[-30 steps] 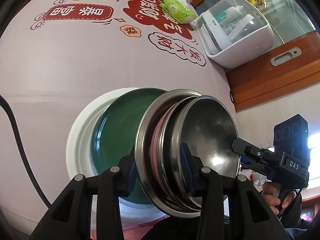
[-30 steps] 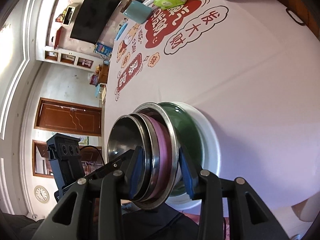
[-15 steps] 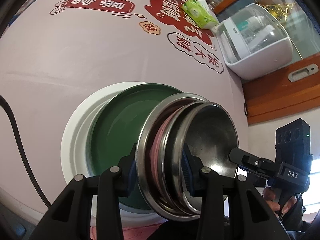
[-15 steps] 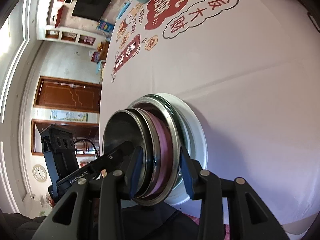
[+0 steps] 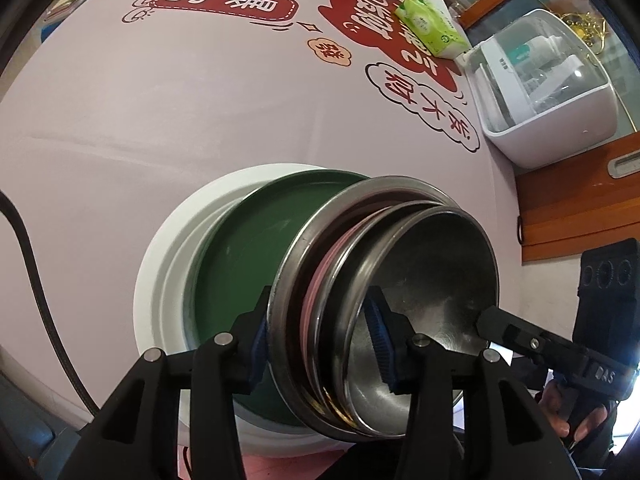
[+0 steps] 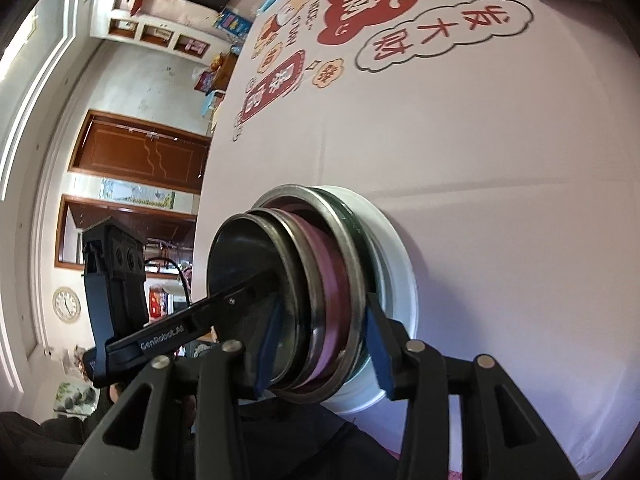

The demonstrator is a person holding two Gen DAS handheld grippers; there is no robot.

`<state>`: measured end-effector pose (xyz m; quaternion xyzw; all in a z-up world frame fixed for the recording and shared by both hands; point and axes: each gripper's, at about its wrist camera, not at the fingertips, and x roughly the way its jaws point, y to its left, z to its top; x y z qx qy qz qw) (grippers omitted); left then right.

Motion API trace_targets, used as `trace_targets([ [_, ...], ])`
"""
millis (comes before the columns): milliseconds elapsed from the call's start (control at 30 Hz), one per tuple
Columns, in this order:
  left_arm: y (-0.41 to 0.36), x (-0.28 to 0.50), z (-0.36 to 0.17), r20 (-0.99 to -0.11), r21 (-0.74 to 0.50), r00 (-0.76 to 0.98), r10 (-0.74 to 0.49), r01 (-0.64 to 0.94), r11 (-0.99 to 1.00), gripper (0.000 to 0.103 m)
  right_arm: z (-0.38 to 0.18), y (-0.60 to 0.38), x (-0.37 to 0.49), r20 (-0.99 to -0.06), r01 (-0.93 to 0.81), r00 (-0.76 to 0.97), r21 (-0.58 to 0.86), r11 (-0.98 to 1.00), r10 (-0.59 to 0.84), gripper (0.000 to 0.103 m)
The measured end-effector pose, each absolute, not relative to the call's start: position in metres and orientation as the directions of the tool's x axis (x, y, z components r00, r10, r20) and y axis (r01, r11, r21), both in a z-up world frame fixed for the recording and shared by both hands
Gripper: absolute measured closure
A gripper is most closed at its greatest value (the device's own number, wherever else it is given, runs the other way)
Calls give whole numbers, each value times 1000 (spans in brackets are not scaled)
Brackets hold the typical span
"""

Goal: Organize plates and bowls

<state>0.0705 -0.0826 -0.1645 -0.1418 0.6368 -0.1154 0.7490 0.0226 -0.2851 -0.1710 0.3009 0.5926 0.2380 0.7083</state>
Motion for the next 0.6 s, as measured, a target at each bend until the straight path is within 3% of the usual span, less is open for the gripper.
trace_targets([
  [600, -86, 79, -139, -942, -250, 219, -253, 44, 967, 58, -149, -273, 11, -754, -113, 304, 579, 808, 583, 45],
])
